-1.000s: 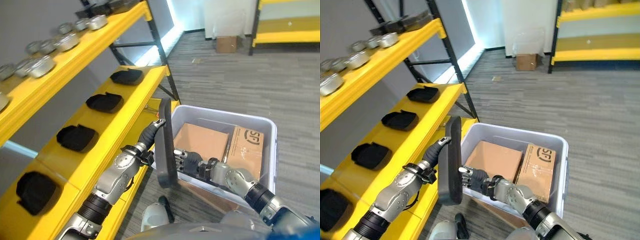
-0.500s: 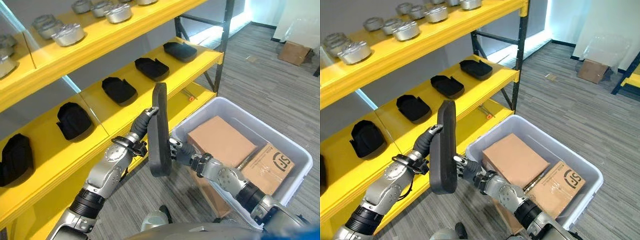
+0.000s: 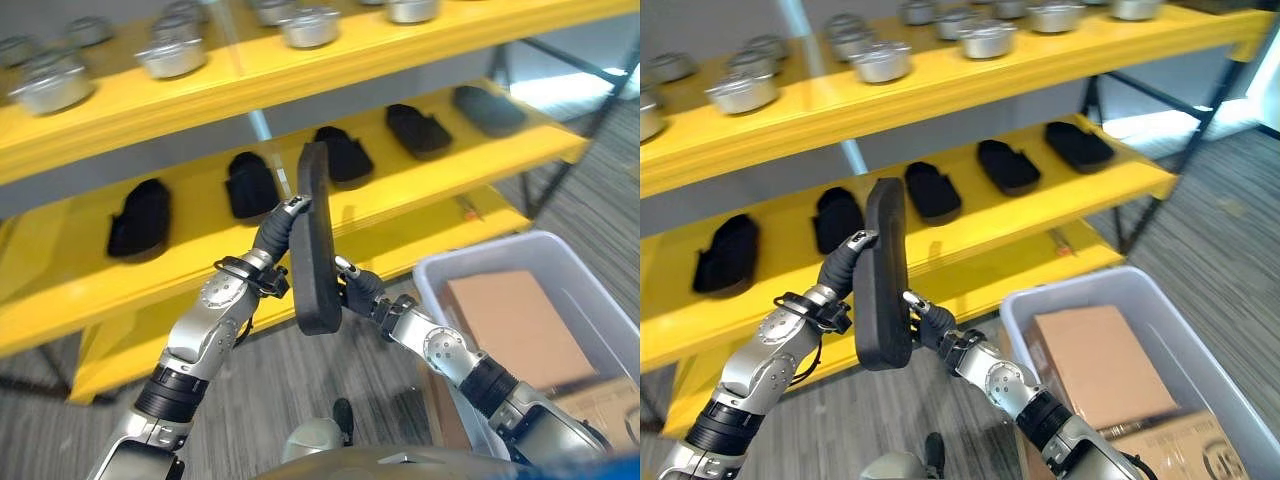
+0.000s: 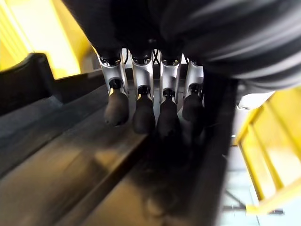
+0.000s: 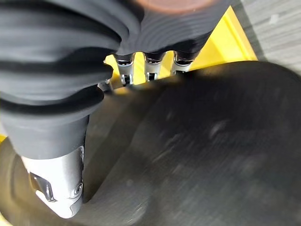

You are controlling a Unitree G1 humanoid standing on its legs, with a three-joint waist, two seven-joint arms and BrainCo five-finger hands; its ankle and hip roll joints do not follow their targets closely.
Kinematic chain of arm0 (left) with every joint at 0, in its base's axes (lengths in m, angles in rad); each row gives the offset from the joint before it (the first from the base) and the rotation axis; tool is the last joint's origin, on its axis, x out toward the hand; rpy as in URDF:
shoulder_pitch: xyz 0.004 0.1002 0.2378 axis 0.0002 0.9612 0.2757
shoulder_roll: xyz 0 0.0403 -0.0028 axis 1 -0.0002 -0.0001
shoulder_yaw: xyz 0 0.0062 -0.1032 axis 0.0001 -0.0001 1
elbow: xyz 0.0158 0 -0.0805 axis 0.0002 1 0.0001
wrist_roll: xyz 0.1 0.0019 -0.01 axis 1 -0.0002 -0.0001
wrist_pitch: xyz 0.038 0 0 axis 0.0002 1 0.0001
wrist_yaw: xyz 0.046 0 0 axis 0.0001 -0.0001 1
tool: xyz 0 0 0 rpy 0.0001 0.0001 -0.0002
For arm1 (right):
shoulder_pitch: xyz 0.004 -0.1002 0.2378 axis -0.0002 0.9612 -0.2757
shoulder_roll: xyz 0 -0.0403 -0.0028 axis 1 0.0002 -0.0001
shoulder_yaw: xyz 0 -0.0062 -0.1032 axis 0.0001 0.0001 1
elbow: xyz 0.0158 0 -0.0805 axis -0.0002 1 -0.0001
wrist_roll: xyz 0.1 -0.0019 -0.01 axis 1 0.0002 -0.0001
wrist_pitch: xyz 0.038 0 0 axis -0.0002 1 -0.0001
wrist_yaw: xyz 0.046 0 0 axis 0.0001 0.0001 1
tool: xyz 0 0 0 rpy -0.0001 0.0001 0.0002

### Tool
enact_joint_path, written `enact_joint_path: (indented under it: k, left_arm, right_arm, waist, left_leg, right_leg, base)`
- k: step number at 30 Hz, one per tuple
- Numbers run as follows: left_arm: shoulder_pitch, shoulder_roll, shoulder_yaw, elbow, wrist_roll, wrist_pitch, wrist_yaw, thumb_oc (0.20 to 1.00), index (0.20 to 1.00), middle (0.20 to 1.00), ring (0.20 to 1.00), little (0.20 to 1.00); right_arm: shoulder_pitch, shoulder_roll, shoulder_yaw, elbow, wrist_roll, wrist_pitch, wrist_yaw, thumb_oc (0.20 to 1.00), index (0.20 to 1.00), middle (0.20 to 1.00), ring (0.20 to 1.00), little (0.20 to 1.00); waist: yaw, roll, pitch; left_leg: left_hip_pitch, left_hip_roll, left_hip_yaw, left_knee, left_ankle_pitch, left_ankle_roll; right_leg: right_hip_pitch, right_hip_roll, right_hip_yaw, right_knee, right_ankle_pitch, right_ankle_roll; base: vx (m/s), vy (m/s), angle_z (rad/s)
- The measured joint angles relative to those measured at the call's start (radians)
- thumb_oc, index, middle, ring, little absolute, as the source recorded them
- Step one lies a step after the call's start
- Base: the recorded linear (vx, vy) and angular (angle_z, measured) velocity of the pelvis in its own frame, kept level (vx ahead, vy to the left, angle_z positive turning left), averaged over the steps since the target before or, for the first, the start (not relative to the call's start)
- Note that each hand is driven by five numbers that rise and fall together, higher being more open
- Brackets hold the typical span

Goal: Move parts from the plastic box to the shelf.

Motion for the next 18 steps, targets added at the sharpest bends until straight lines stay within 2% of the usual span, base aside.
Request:
enact_joint_path:
  k: [1,3,4,6,7,8,9,10,11,12,13,15,16,17,18]
  left_arm:
    - [0.01,0.007,-0.004,-0.004,0.001,-0.008,-0.014,0.2,0.2,0.2,0.2,0.2]
    - [0.026,0.026,-0.016,-0.01,-0.002,-0.009,-0.027,0.2,0.2,0.2,0.2,0.2]
    - [0.032,0.038,-0.018,-0.01,-0.01,-0.01,-0.028,0.2,0.2,0.2,0.2,0.2]
    - [0.033,0.03,-0.022,-0.01,-0.012,-0.014,-0.036,0.2,0.2,0.2,0.2,0.2]
    - [0.01,0.004,-0.034,0.003,-0.011,-0.007,-0.04,0.2,0.2,0.2,0.2,0.2]
    - [-0.02,-0.019,-0.046,0.029,-0.01,0.0,-0.045,0.2,0.2,0.2,0.2,0.2]
    - [-0.017,-0.033,-0.042,0.029,-0.01,0.003,-0.044,0.2,0.2,0.2,0.2,0.2]
    - [-0.012,-0.032,-0.042,0.022,-0.01,0.004,-0.042,0.2,0.2,0.2,0.2,0.2]
    - [-0.012,-0.034,-0.043,0.02,-0.01,0.004,-0.04,0.2,0.2,0.2,0.2,0.2]
    - [-0.009,-0.031,-0.042,0.018,-0.011,-0.003,-0.036,0.2,0.2,0.2,0.2,0.2]
    - [-0.005,-0.029,-0.038,0.018,-0.011,-0.01,-0.035,0.2,0.2,0.2,0.2,0.2]
    - [-0.001,-0.028,-0.02,0.022,-0.01,-0.015,-0.033,0.2,0.2,0.2,0.2,0.2]
    - [-0.001,-0.027,-0.014,0.023,-0.01,-0.021,-0.033,0.2,0.2,0.2,0.2,0.2]
    - [0.002,-0.024,-0.01,0.03,-0.011,-0.031,-0.033,0.2,0.2,0.2,0.2,0.2]
    - [0.003,-0.008,-0.009,0.036,-0.011,-0.036,-0.032,0.2,0.2,0.2,0.2,0.2]
  right_arm:
    - [-0.001,-0.013,-0.003,0.0,0.018,-0.004,0.002,1.0,1.0,1.0,1.0,1.0]
    - [0.0,-0.026,-0.003,-0.001,0.018,0.007,0.004,1.0,1.0,1.0,1.0,1.0]
    - [0.0,-0.031,-0.003,-0.001,0.018,0.021,0.01,1.0,1.0,1.0,1.0,1.0]
    - [0.0,-0.032,-0.003,-0.001,0.017,0.027,0.015,1.0,1.0,1.0,1.0,1.0]
    - [0.004,-0.034,-0.003,-0.003,0.013,0.02,0.015,1.0,1.0,1.0,1.0,1.0]
    - [0.005,-0.029,-0.007,-0.002,0.013,0.009,0.01,1.0,1.0,1.0,1.0,1.0]
    - [0.005,-0.031,-0.011,-0.002,0.013,0.007,0.004,1.0,1.0,1.0,1.0,1.0]
    - [0.004,-0.038,-0.024,-0.002,0.013,0.007,0.004,1.0,1.0,1.0,1.0,1.0]
    - [0.0,-0.042,-0.031,-0.002,0.013,0.008,0.005,1.0,1.0,1.0,1.0,1.0]
    - [-0.006,-0.027,-0.041,0.005,0.013,0.013,0.006,1.0,1.0,1.0,1.0,1.0]
    - [-0.008,-0.014,-0.041,0.011,0.013,0.019,0.006,1.0,1.0,1.0,1.0,1.0]
    - [-0.036,-0.003,-0.037,0.035,0.013,0.033,0.006,1.0,1.0,1.0,1.0,1.0]
    - [-0.043,-0.001,-0.037,0.036,0.013,0.04,0.006,1.0,1.0,1.0,1.0,1.0]
    - [-0.046,0.008,-0.038,0.038,0.013,0.043,0.004,1.0,1.0,1.0,1.0,1.0]
    - [-0.038,0.019,-0.03,0.039,0.014,0.05,-0.003,1.0,1.0,1.0,1.0,1.0]
  waist:
    - [0.003,-0.001,-0.001]
    - [0.016,0.0,0.0]
    - [0.016,-0.001,0.0]
    - [0.0,0.003,-0.004]
    - [-0.018,0.0,-0.004]
    - [-0.047,-0.012,-0.001]
    - [-0.058,-0.017,-0.004]
    - [-0.058,-0.01,-0.007]
    - [-0.056,0.001,-0.005]
    - [-0.048,0.0,-0.007]
    - [-0.041,-0.013,-0.013]
    - [-0.029,-0.018,-0.013]
    - [-0.022,-0.03,-0.008]
    - [-0.014,-0.061,0.011]
    - [-0.011,-0.093,0.018]
  left_leg:
    - [-0.011,-0.013,-0.055,-0.04,0.033,-0.009]
    - [-0.012,-0.011,-0.042,-0.039,0.009,0.002]
    - [-0.016,-0.007,-0.008,-0.021,-0.013,-0.008]
    - [-0.033,-0.01,0.006,0.001,0.001,-0.023]
    - [-0.051,-0.025,0.033,-0.01,0.009,-0.038]
    - [-0.043,-0.014,0.14,-0.007,-0.043,-0.017]
    - [-0.035,-0.011,0.207,-0.008,-0.071,-0.001]
    - [-0.031,-0.008,0.227,-0.008,-0.079,0.006]
    - [-0.031,-0.004,0.221,-0.001,-0.067,0.014]
    - [-0.025,-0.01,0.204,0.02,-0.009,0.033]
    - [-0.024,-0.023,0.202,0.02,-0.008,0.038]
    - [-0.032,-0.037,0.207,0.018,-0.003,0.035]
    - [-0.044,-0.037,0.202,0.037,-0.007,0.018]
    - [-0.063,-0.027,0.182,0.111,-0.059,0.023]
    - [-0.079,0.044,0.192,0.23,-0.105,0.004]
  right_leg:
    - [0.031,0.061,0.059,-0.072,0.032,-0.05]
    - [0.039,0.064,0.023,-0.074,0.036,-0.057]
    - [0.042,0.057,0.01,-0.066,0.031,-0.052]
    - [0.045,0.056,0.004,-0.049,0.019,-0.038]
    - [0.054,0.045,-0.044,-0.05,0.018,-0.032]
    - [0.08,0.035,-0.088,-0.063,0.017,-0.029]
    - [0.083,0.019,-0.11,-0.051,0.016,-0.029]
    - [0.076,0.007,-0.116,-0.021,0.01,-0.028]
    - [0.072,0.006,-0.117,0.002,0.006,-0.029]
    - [0.056,-0.024,-0.112,0.078,-0.055,-0.031]
    - [0.051,-0.042,-0.091,0.088,-0.076,-0.03]
    - [0.045,-0.059,-0.07,0.086,-0.085,-0.024]
    - [0.047,-0.076,-0.067,0.08,-0.08,-0.026]
    - [0.048,-0.099,-0.061,0.08,-0.077,-0.024]
    - [0.072,-0.12,-0.055,0.072,-0.067,-0.016]
  base:
    - [0.06,0.009,1.58]
    - [0.05,-0.015,0.86]
    - [0.05,-0.022,0.34]
    - [0.04,0.032,0.31]
    - [0.06,0.073,0.88]
    - [0.06,0.121,1.2]
    - [0.01,0.109,1.12]
    - [0.02,0.165,0.63]
    - [0.04,0.234,0.43]
    - [0.04,0.282,0.28]
    - [0.04,0.301,0.21]
    - [0.03,0.343,0.02]
    - [-0.01,0.337,-0.19]
    - [0.0,0.44,-0.35]
    - [-0.01,0.355,-0.25]
